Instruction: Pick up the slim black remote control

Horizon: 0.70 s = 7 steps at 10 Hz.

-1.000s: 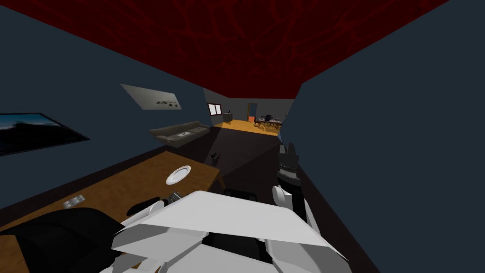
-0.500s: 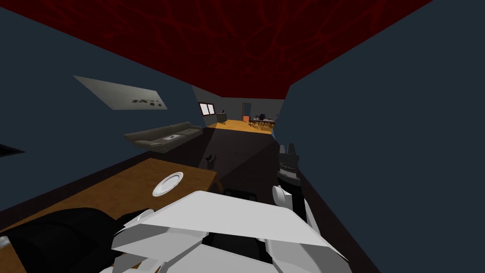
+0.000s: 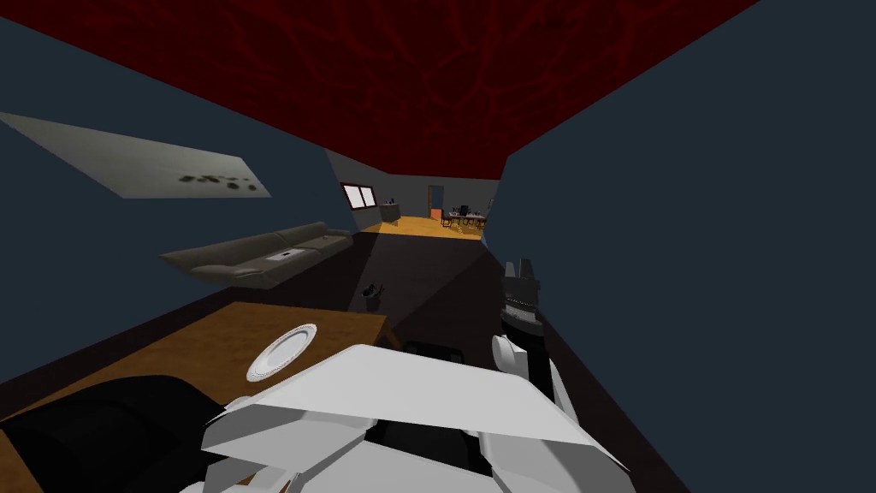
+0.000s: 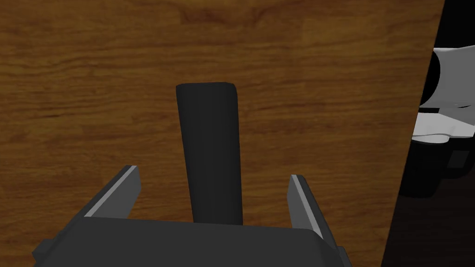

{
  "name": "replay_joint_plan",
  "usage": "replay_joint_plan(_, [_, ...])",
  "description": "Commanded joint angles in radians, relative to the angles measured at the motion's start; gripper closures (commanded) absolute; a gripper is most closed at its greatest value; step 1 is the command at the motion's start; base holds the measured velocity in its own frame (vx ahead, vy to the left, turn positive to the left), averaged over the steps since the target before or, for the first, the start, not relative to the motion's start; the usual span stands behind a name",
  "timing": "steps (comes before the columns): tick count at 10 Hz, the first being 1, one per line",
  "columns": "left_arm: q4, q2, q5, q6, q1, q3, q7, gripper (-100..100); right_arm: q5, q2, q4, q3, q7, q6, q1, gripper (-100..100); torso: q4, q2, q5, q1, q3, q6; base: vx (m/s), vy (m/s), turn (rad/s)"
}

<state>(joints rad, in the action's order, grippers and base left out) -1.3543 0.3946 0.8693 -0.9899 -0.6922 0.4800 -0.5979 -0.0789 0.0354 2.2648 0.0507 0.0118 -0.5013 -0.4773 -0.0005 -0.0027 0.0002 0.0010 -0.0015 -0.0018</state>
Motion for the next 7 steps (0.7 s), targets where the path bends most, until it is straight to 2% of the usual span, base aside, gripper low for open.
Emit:
replay_joint_plan(1, [0.031,0.011,0.024,-0.038,-0.012,0.011,-0.002,-100,0.0,0.0,0.0,0.0,0.0,0.0,0.0,0,0.0,0.0,0.0,0.0,0.0,0.0,-0.004,0.018,-0.202])
replay_joint_plan(3, [0.062,0.027,0.048,-0.082,-0.022,0.022,-0.011,-100,0.0,0.0,0.0,0.0,0.0,0.0,0.0,0,0.0,0.0,0.0,0.0,0.0,0.0,-0.005,0.025,-0.181])
replay_joint_plan(4, [0.047,0.026,0.041,-0.071,-0.019,0.02,-0.011,-100,0.0,0.0,0.0,0.0,0.0,0.0,0.0,0,0.0,0.0,0.0,0.0,0.0,0.0,-0.003,0.015,-0.035])
replay_joint_plan(5, [0.049,0.026,0.042,-0.076,-0.019,0.02,-0.013,0,0.0,0.0,0.0,0.0,0.0,0.0,0.0,0,0.0,0.0,0.0,0.0,0.0,-0.001,0.0,0.0,0.0])
replay_joint_plan(6, [0.078,0.011,0.027,-0.05,0.001,0.01,-0.002,-100,0.0,0.0,0.0,0.0,0.0,0.0,0.0,0,0.0,0.0,0.0,-0.001,0.0,-0.001,-0.003,0.021,0.023])
replay_joint_plan(7, [0.101,0.0,0.017,-0.032,0.017,0.002,0.006,-100,0.0,0.0,0.0,0.0,0.0,0.0,0.0,0,0.0,0.0,0.0,0.0,0.0,-0.001,-0.007,0.039,0.025])
